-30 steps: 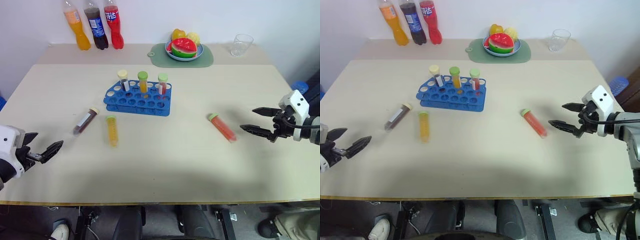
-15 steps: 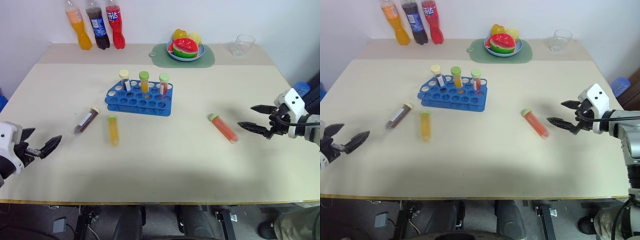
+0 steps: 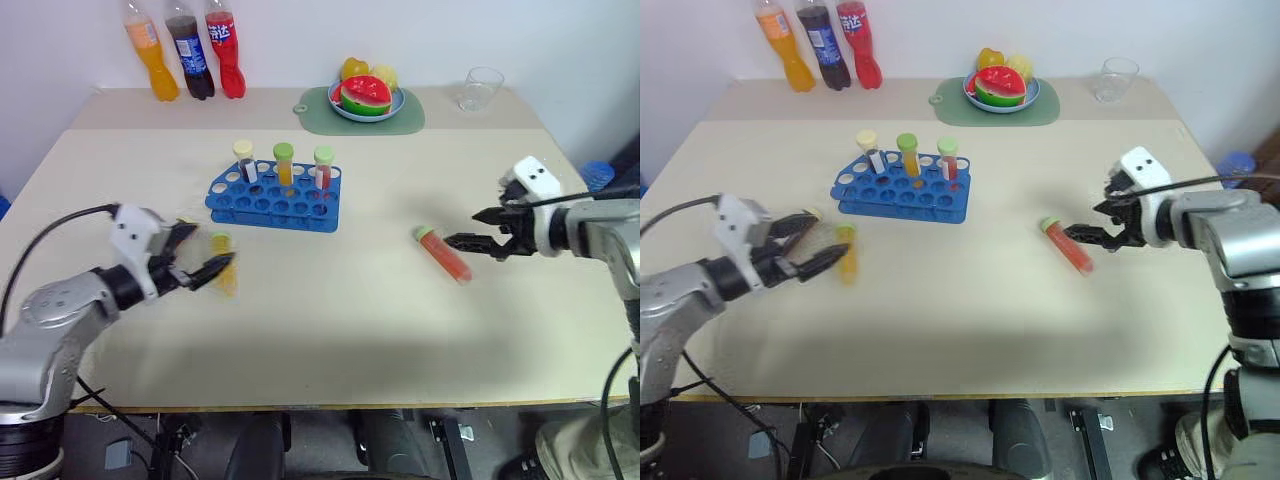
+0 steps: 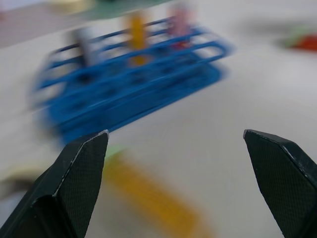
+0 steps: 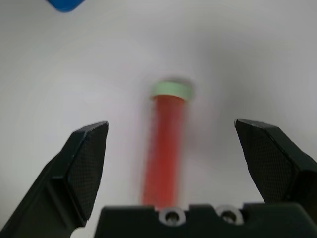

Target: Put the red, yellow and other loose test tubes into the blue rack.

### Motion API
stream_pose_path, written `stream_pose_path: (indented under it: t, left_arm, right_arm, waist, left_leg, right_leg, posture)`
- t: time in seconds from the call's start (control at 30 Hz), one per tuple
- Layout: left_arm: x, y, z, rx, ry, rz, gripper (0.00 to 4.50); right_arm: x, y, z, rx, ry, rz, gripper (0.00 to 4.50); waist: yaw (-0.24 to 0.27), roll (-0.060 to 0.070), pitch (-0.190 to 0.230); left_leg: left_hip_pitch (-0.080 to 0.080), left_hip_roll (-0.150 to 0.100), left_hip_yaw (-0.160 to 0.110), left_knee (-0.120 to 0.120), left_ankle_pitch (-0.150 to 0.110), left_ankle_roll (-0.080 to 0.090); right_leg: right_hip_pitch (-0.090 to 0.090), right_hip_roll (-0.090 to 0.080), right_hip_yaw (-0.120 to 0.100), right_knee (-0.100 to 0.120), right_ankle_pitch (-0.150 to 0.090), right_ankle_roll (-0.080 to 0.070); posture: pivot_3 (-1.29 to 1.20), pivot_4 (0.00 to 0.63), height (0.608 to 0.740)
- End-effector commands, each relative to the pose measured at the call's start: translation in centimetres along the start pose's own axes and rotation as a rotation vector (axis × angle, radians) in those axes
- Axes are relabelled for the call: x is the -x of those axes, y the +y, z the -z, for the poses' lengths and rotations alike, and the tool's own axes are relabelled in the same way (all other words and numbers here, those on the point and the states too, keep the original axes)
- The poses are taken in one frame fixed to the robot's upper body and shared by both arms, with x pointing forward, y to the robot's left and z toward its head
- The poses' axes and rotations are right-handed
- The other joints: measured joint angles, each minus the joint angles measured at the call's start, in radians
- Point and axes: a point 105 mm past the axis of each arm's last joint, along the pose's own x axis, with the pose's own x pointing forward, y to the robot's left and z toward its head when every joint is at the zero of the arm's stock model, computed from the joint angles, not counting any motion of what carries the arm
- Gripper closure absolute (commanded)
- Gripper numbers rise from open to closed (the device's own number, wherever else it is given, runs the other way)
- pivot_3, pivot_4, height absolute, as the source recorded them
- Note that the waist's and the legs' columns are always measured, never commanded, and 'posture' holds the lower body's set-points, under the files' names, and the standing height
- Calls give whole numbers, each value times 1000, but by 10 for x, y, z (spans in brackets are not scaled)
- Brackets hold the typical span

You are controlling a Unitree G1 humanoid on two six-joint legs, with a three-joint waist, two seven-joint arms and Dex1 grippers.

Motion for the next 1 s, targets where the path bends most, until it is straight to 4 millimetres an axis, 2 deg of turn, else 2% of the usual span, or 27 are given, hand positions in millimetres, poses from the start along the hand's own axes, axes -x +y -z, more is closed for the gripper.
stream_pose_path:
  t: [0.03,0.17,0.23,0.33,0.43,0.53,0.7,0.73,0.87,0.93,1.0]
  left_arm:
    - [-16,-38,-4,-41,-10,174,0]
    - [-27,-72,1,-62,-3,318,0]
    - [-28,-81,1,-68,-9,351,0]
    - [-29,-91,-1,-51,-32,369,0]
    - [-27,-92,0,-45,-34,357,0]
    - [-25,-91,2,-45,-28,345,0]
    - [-25,-92,4,-44,-31,335,0]
    - [-25,-92,4,-44,-31,335,0]
    - [-26,-89,5,-38,-39,319,0]
    - [-23,-78,7,-32,-40,258,0]
    - [-21,-63,8,-11,-55,169,0]
  right_arm:
    - [-15,3,-6,-25,94,11,17]
    - [-34,-4,-11,-74,198,69,17]
    - [-38,-11,-9,-46,241,107,17]
    - [-43,-18,-3,-30,310,126,17]
    - [-44,-21,3,-23,360,126,17]
    - [-44,-21,8,-15,397,110,904]
    - [-44,-12,5,4,408,52,3456]
    - [-43,-11,4,8,405,45,3750]
    - [-42,-6,-12,40,309,28,3766]
    - [-39,3,-38,234,87,-3,3766]
    - [-30,26,-69,385,-208,-54,3766]
  waist:
    - [1,0,0]
    - [2,0,0]
    - [7,0,0]
    - [8,0,0]
    - [5,0,0]
    - [4,0,0]
    - [4,0,0]
    - [4,0,0]
    - [3,0,0]
    - [4,1,0]
    - [4,1,0]
  left_leg:
    - [0,0,0,0,0,0]
    - [-2,-1,0,0,0,0]
    - [-2,-1,0,0,0,0]
    - [-4,-2,-1,1,0,0]
    - [-5,-2,-1,1,0,0]
    - [-5,-1,-1,1,0,0]
    - [-5,-1,-1,1,0,0]
    - [-5,-1,-1,1,0,0]
    - [-5,-1,-1,1,0,0]
    - [-5,-1,-1,1,0,0]
    - [-5,-1,-2,0,0,0]
  right_leg:
    - [0,0,0,0,0,0]
    - [-1,-1,0,0,0,0]
    - [-2,0,0,0,0,0]
    - [-3,-1,0,-1,0,0]
    - [-4,-1,0,-1,0,0]
    - [-4,-1,0,0,0,0]
    - [-4,-1,0,0,0,0]
    - [-3,-1,-1,0,0,0]
    - [-4,-1,-1,0,0,0]
    - [-4,-1,-1,0,0,0]
    - [-4,-1,-1,-1,0,0]
  posture:
    - [0,150,734]
    - [0,150,734]
    - [0,150,734]
    - [0,150,734]
    - [0,150,734]
    - [0,150,734]
    - [0,150,734]
    - [0,150,734]
    - [0,150,734]
    - [0,150,734]
    - [0,150,734]
